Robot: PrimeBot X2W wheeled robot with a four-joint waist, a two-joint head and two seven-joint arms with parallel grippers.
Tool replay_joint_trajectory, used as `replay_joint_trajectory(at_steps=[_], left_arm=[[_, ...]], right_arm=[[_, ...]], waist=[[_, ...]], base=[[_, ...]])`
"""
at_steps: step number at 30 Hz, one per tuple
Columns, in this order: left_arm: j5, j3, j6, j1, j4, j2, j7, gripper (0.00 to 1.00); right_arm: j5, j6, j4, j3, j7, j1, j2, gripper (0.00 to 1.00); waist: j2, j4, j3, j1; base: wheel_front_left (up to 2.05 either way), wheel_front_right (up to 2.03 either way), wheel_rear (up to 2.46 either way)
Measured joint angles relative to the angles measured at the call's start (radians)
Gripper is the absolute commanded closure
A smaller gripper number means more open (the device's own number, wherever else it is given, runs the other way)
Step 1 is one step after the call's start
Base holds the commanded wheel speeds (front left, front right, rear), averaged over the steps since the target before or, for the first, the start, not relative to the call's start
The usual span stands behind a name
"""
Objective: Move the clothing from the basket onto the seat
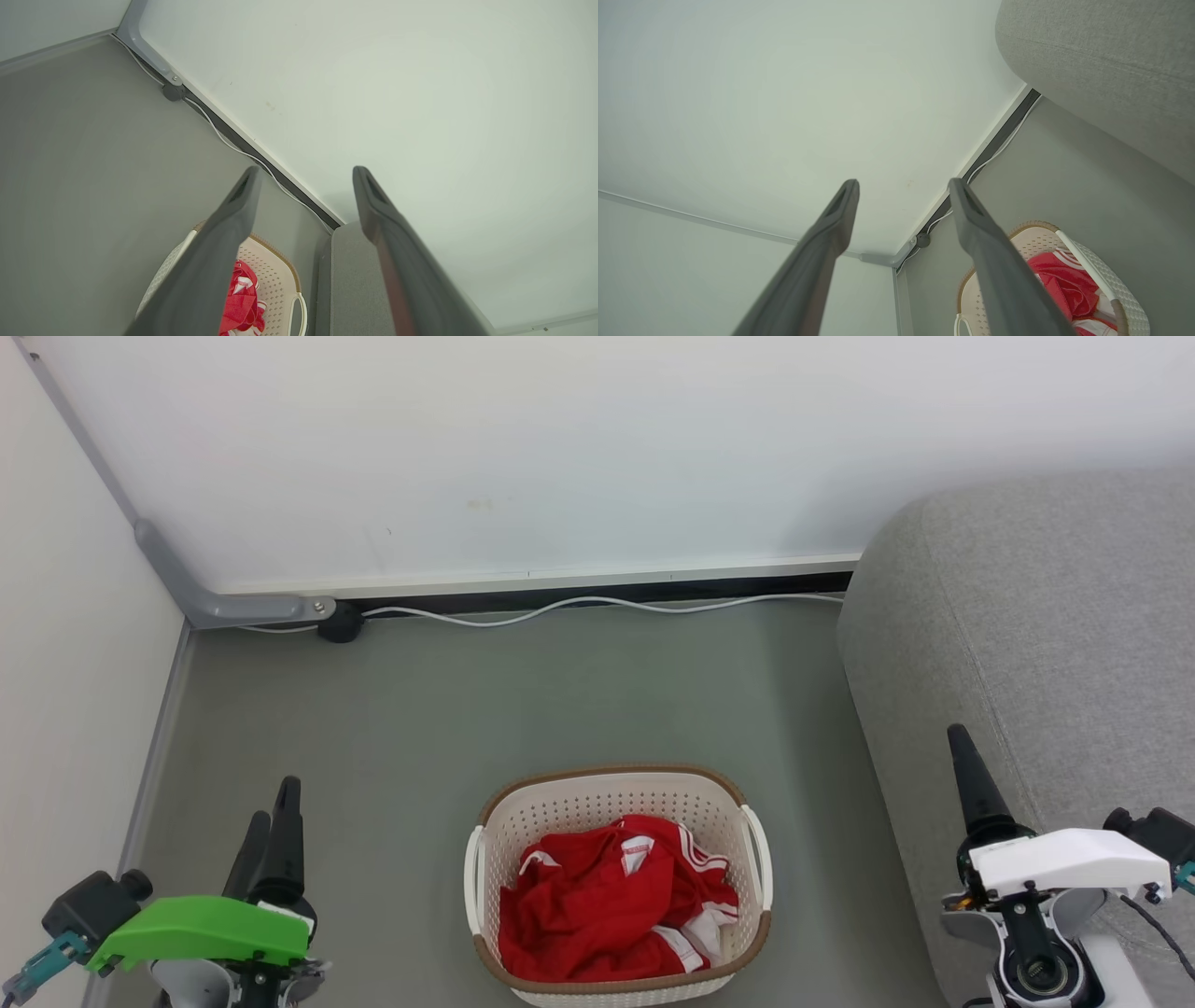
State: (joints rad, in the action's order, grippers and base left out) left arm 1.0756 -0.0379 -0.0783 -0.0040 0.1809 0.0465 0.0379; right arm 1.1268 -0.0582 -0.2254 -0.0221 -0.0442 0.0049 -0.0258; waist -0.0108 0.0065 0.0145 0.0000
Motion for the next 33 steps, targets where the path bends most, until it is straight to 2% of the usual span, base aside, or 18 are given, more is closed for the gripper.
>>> replay_joint_trajectory(at_steps=[12, 33], left_arm=[[-0.240, -0.056, 0.039, 0.019, -0.032, 0.011, 0.043, 0.00], [-0.555, -0.094, 0.097, 0.079, -0.086, 0.019, 0.113, 0.00]], right_arm=[[-0.178, 0.035, 0.014, -0.069, -0.040, 0.004, -0.002, 0.00], [-0.452, 0.079, 0.021, -0.163, -0.106, 0.029, -0.008, 0.00]], waist=[[0.0000, 0.002, 0.008, 0.0000], [0.0000, 0.010, 0.032, 0.0000]], base=[[0.00, 0.00, 0.00], [0.00, 0.00, 0.00]])
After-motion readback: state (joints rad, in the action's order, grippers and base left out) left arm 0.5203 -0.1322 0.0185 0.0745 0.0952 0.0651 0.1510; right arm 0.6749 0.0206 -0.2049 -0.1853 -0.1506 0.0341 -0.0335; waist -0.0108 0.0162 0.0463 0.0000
